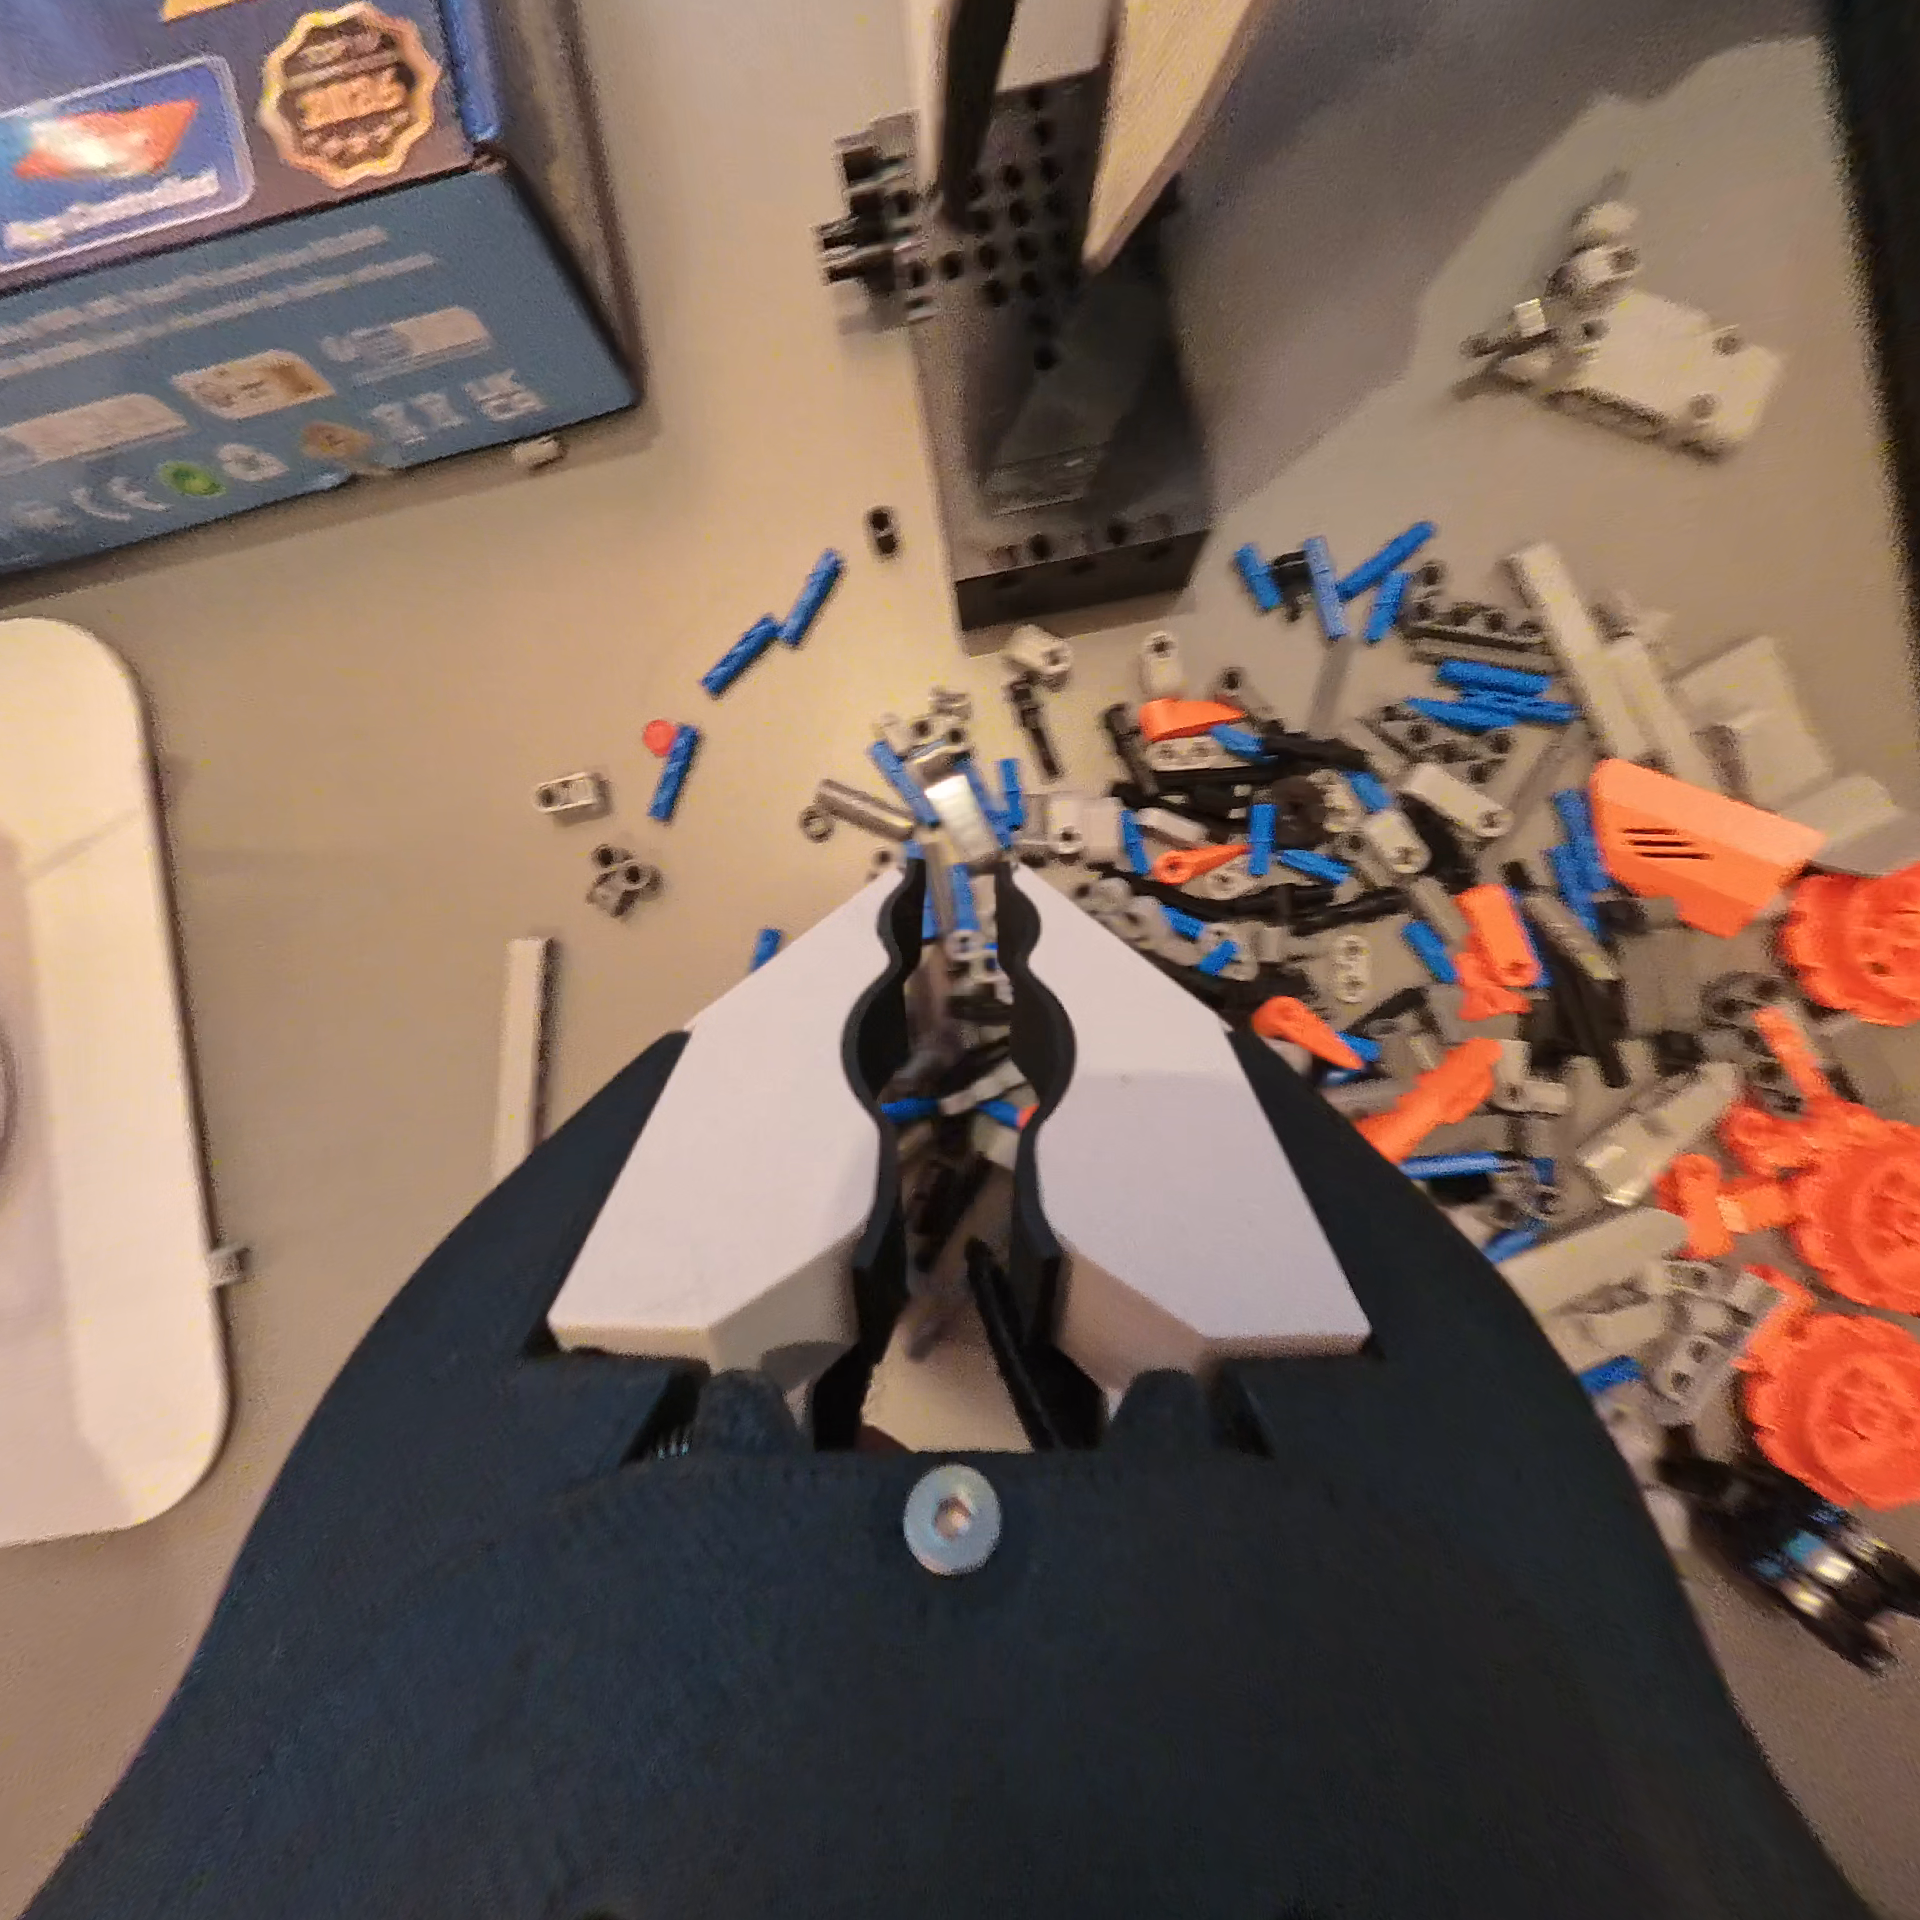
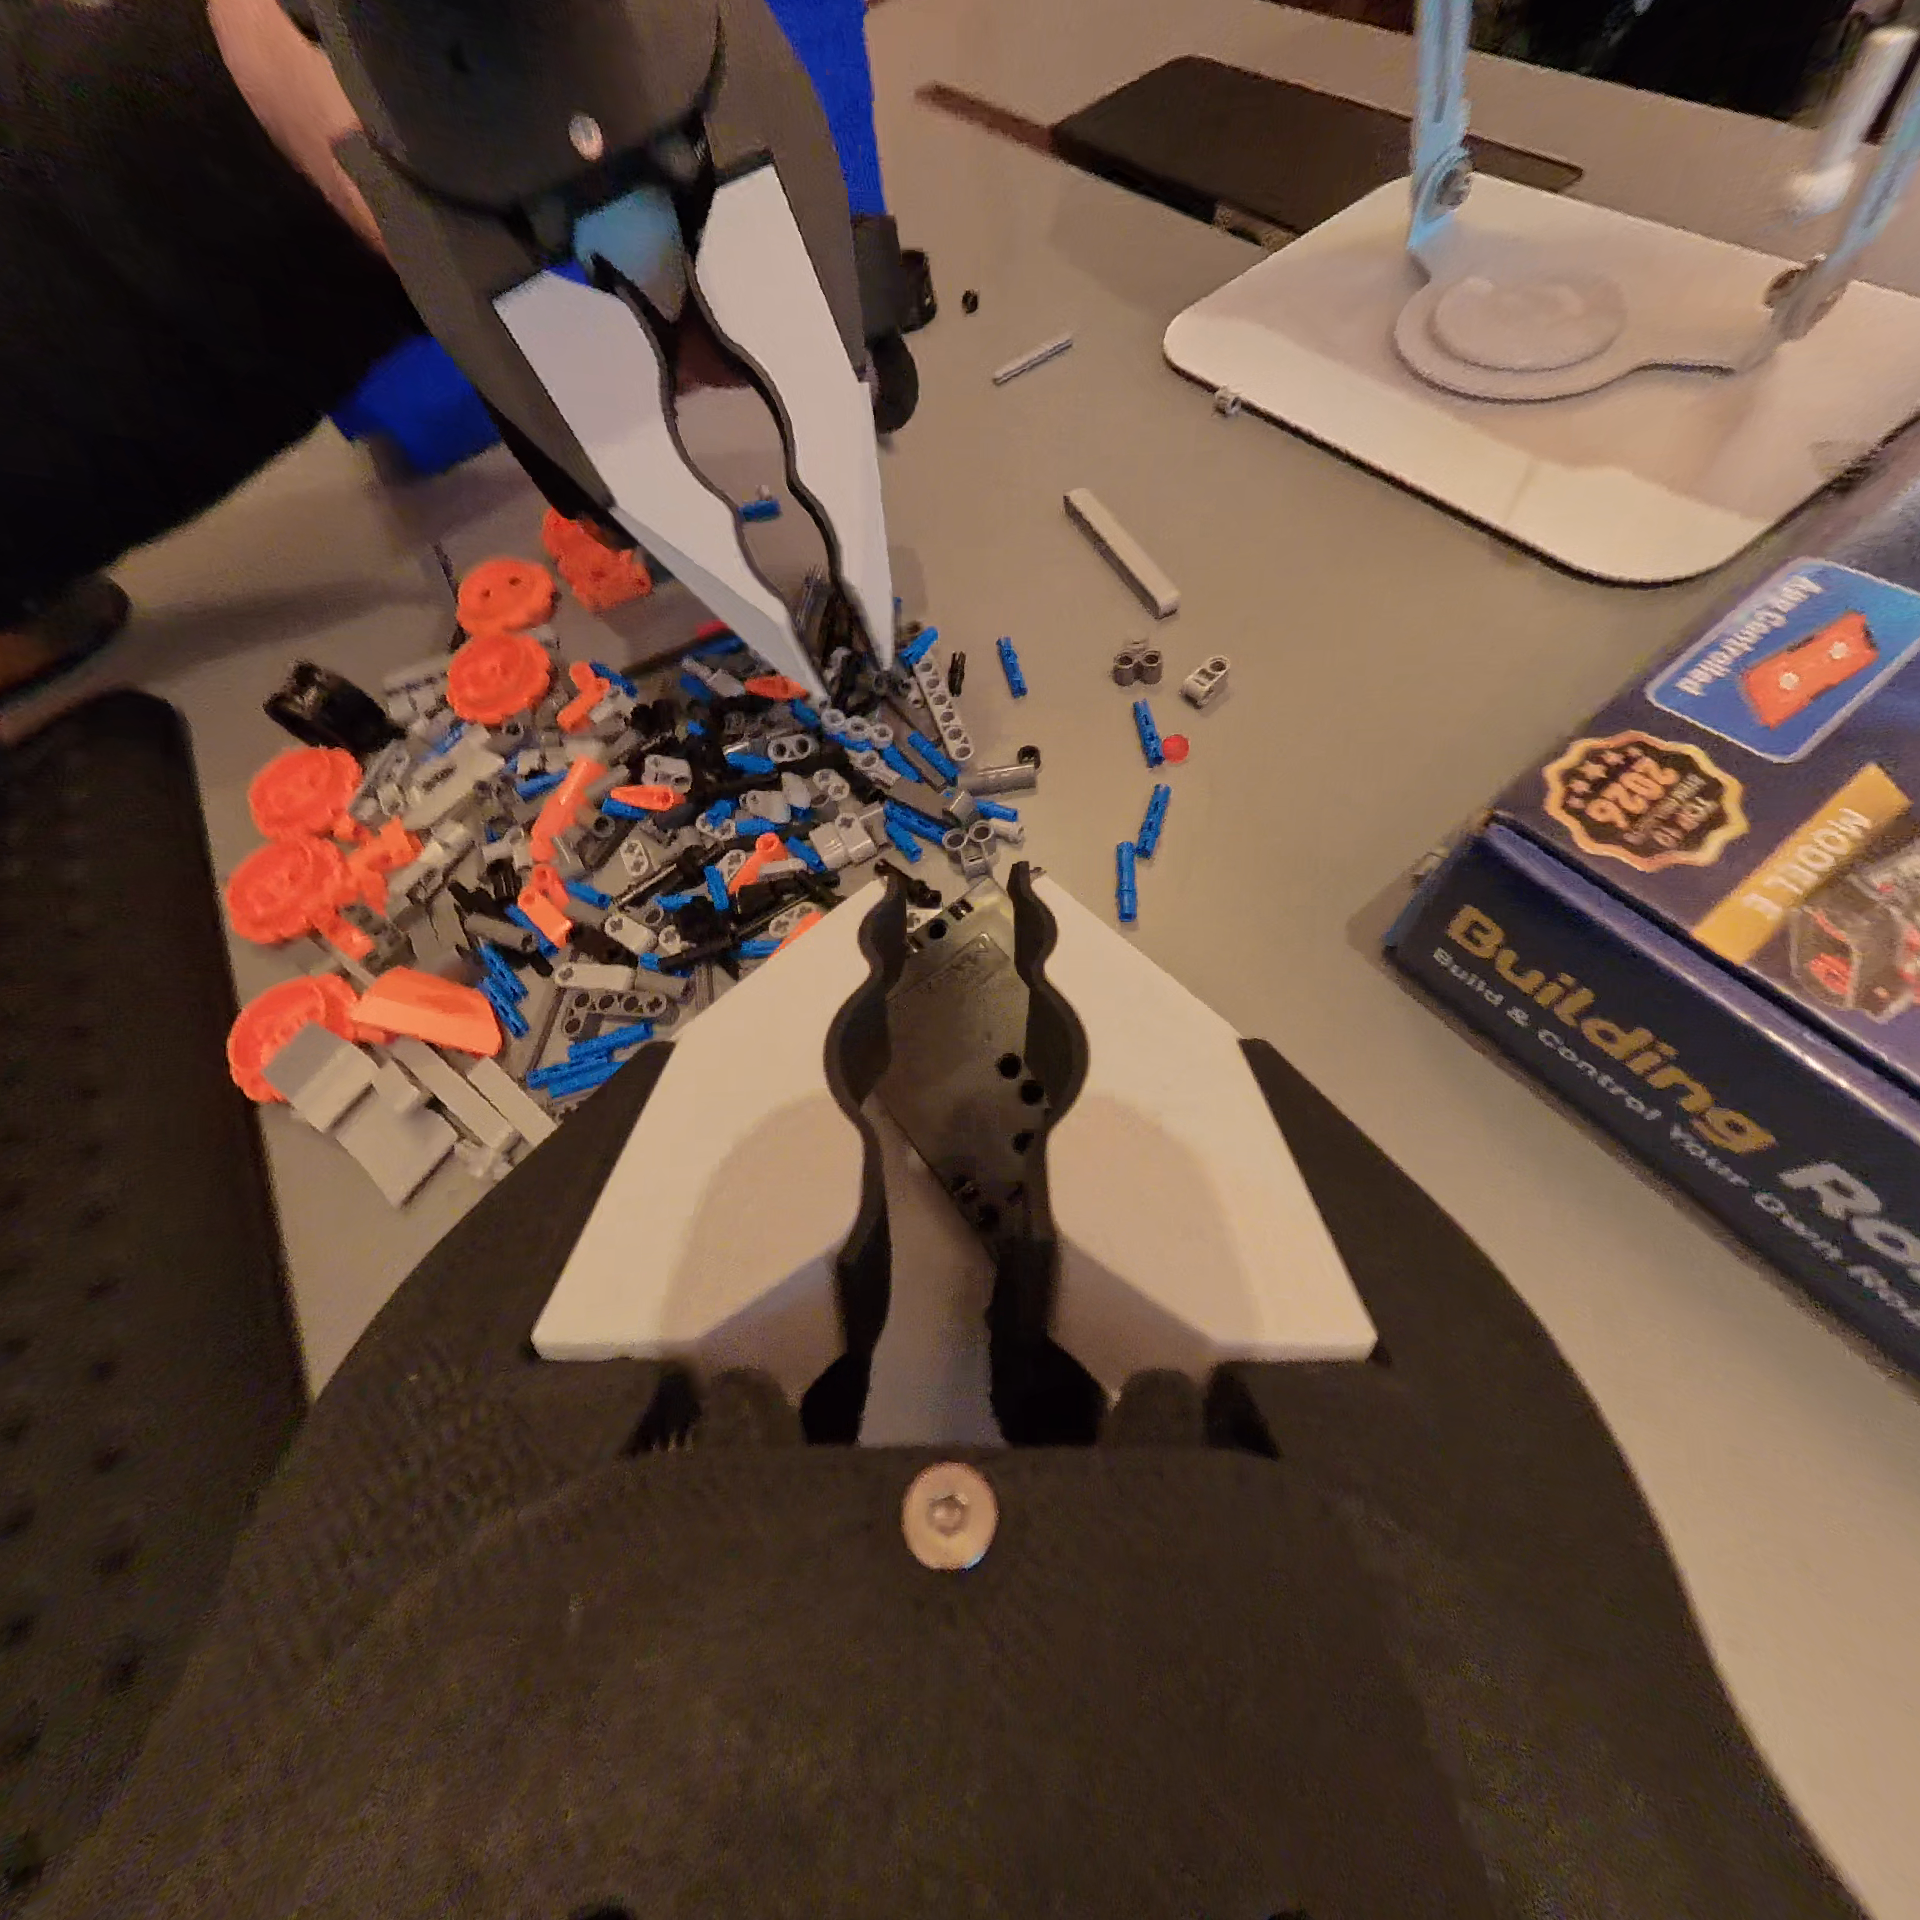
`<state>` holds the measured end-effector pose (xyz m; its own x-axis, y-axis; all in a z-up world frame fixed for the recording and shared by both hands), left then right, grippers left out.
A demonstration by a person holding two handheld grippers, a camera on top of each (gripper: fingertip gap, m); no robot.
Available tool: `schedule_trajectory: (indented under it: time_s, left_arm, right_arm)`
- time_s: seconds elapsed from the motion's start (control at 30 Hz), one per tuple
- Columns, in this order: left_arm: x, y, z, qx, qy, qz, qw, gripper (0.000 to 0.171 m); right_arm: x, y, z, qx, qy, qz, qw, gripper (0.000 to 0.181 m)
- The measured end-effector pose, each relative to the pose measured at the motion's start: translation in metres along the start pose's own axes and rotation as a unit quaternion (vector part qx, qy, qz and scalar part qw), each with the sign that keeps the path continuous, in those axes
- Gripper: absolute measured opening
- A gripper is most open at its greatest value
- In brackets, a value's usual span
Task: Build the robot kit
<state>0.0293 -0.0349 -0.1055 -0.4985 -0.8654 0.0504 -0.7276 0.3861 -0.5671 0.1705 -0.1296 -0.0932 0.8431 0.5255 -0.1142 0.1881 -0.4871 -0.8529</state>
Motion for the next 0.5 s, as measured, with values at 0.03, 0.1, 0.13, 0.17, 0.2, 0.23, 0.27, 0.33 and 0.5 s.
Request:
schedule_trajectory:
  time_s: [0.03, 0.1, 0.13, 0.17, 0.2, 0.23, 0.27, 0.33, 0.5]
  left_arm:
    - [0.008, -0.002, 0.000, 0.006, 0.017, 0.000, 1.000, 0.011]
    - [0.023, -0.003, 0.003, 0.004, 0.034, 0.006, 0.999, 0.011]
    - [0.029, -0.003, 0.006, 0.001, 0.038, 0.010, 0.999, 0.010]
    - [0.035, -0.004, 0.010, 0.000, 0.042, 0.014, 0.999, 0.010]
    - [0.037, -0.005, 0.014, -0.001, 0.037, 0.016, 0.999, 0.010]
    - [0.039, -0.006, 0.018, -0.004, 0.031, 0.019, 0.999, 0.011]
    - [0.041, -0.007, 0.022, -0.006, 0.030, 0.020, 0.999, 0.012]
    - [0.042, -0.007, 0.028, -0.009, 0.021, 0.017, 1.000, 0.016]
    - [0.048, 0.002, 0.028, -0.025, 0.029, 0.011, 0.999, 0.015]
  right_arm:
    - [-0.003, 0.000, 0.002, -0.004, -0.001, -0.014, 1.000, 0.019]
    - [-0.010, -0.001, 0.004, -0.003, -0.010, -0.032, 0.999, 0.017]
    - [-0.012, -0.002, 0.004, 0.000, -0.015, -0.036, 0.999, 0.016]
    - [-0.012, -0.002, 0.004, 0.001, -0.016, -0.036, 0.999, 0.016]
    - [-0.013, -0.002, 0.004, 0.003, -0.019, -0.036, 0.999, 0.016]
    - [-0.013, -0.002, 0.004, 0.004, -0.021, -0.036, 0.999, 0.016]
    - [-0.013, -0.002, 0.004, 0.003, -0.020, -0.036, 0.999, 0.015]
    - [-0.014, -0.001, 0.005, 0.001, -0.023, -0.036, 0.999, 0.015]
    - [-0.015, 0.000, 0.007, -0.004, -0.026, -0.039, 0.999, 0.015]
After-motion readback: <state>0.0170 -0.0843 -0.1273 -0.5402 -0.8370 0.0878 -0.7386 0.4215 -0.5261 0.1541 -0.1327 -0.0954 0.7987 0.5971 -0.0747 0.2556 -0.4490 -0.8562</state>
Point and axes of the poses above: each gripper's, where its closed fingertips meet, z out along the fingers, y out of its underside, x = y × z across the jaws, the point moved 6 cm from there along -z, back along the fingers, and after that the axes turned 7 degrees about y, right-handed, at the moved point
